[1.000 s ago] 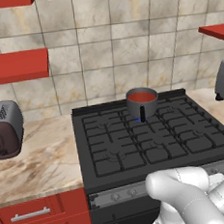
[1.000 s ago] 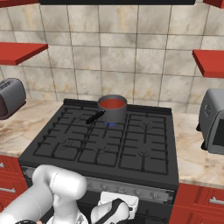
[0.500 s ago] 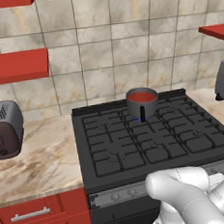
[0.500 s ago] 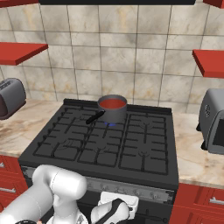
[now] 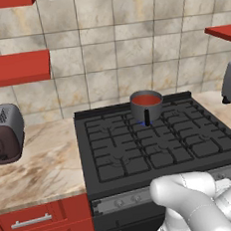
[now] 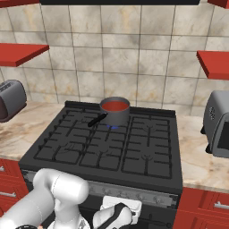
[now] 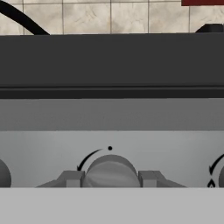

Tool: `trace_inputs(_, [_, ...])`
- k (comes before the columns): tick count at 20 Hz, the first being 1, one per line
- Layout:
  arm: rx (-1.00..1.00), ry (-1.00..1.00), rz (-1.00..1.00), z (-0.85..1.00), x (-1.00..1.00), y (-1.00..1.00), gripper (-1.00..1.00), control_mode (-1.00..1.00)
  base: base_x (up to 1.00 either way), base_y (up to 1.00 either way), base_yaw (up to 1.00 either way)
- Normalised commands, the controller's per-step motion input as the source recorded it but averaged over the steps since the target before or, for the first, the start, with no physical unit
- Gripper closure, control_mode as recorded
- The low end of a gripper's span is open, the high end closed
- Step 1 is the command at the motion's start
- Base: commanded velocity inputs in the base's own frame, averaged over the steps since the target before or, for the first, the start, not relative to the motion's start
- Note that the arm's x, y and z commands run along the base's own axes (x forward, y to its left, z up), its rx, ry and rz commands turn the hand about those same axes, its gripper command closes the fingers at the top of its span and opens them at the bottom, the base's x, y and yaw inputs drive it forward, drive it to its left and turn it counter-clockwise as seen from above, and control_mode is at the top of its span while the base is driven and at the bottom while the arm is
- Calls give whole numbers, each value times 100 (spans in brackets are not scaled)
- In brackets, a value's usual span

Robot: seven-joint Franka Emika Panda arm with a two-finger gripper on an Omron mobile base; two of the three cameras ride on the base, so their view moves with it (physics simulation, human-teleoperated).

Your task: Wait until the marinara sauce is simmered to a deep red color and then turn off the stove.

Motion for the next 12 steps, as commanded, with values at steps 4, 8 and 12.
trace_inputs(4, [0, 0, 0, 0, 0, 0, 100, -100, 0, 0, 0])
trace_inputs(8, [0, 0, 0, 0, 0, 0, 100, -100, 0, 0, 0])
trace_inputs(12, [0, 0, 0, 0, 0, 0, 100, -100, 0, 0, 0])
